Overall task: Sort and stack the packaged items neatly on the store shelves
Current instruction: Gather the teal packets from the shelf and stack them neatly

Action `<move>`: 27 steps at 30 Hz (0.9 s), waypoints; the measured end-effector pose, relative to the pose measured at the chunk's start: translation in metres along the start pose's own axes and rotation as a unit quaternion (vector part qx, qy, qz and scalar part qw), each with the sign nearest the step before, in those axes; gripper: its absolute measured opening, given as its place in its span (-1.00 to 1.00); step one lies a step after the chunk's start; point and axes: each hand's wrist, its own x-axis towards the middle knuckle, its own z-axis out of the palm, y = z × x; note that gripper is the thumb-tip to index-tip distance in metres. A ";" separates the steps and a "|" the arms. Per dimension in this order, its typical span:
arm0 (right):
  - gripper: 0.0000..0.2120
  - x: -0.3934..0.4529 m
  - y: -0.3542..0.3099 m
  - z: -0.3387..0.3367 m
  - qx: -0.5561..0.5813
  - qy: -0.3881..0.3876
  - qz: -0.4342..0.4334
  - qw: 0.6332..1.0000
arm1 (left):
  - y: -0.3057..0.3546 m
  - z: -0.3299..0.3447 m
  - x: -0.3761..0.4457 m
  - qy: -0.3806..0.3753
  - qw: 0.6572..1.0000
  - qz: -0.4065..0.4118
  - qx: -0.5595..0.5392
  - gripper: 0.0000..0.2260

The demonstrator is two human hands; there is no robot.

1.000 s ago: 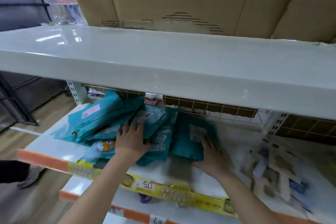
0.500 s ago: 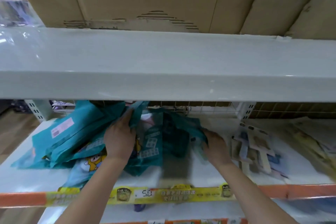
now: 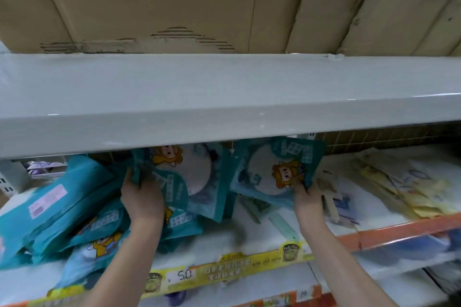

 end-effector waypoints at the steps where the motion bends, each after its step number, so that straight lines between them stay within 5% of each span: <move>1: -0.70 -0.005 0.004 -0.006 0.000 0.003 0.003 1.000 | -0.005 0.001 -0.004 0.000 1.000 -0.024 0.007 -0.79; 13: -0.90 -0.018 0.017 -0.094 -0.029 -0.018 0.016 0.999 | -0.033 0.046 -0.078 -0.015 0.986 -0.160 -0.042 -0.66; 27: -0.88 0.040 0.009 -0.312 -0.038 0.033 0.018 0.999 | -0.016 0.166 -0.268 -0.020 0.973 -0.188 -0.130 -0.90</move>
